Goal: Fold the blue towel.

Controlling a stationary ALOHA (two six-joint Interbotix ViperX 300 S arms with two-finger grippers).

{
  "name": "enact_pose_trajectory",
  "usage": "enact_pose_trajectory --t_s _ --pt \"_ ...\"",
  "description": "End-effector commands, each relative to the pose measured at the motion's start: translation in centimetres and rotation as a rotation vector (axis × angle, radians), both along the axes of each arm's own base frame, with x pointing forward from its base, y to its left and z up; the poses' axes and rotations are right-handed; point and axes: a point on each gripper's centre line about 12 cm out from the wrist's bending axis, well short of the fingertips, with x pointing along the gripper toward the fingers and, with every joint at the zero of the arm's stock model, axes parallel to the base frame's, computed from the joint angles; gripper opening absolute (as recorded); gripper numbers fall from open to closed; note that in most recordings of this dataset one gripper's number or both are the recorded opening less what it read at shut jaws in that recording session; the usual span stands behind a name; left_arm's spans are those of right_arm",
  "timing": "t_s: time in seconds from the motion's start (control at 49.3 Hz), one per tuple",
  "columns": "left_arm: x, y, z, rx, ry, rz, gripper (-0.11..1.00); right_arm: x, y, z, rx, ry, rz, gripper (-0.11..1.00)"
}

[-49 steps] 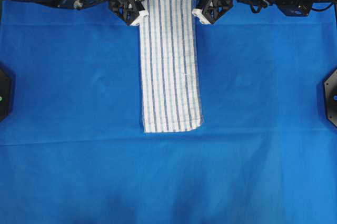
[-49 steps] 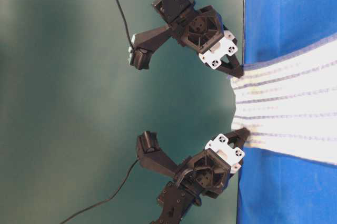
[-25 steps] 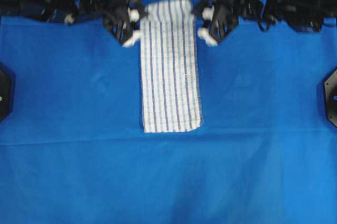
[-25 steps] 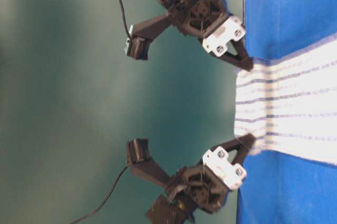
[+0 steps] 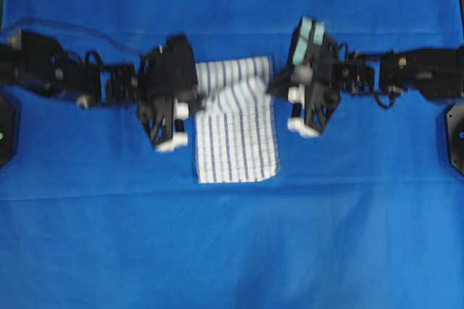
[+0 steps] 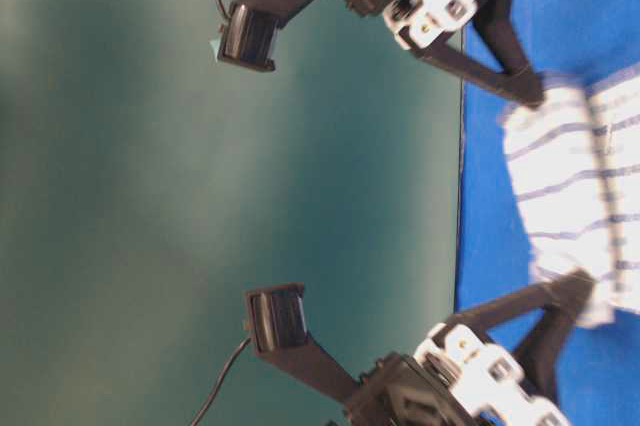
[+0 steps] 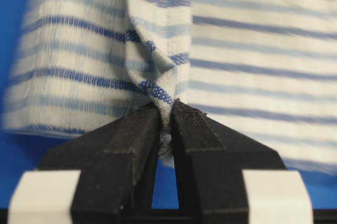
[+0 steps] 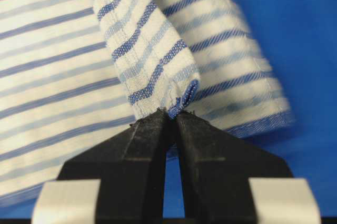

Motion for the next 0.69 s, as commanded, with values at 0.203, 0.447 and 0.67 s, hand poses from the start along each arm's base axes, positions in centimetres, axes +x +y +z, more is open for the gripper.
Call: enact_pose_trajectory --t_s 0.203,0.447,0.67 --pt "0.3 -4.4 0.9 -0.052 -0.017 -0.076 0.05 0.1 4.2 0.5 0.051 0.0 0.066 0.07" --pt "0.7 -6.2 1.5 -0.058 -0.035 -0.12 0.05 0.1 6.1 0.5 0.067 0.0 0.103 0.07" --pt "1.2 -6.4 1.7 -0.058 -0.044 -0.125 0.05 0.0 6.3 0.4 0.068 0.005 0.108 0.07"
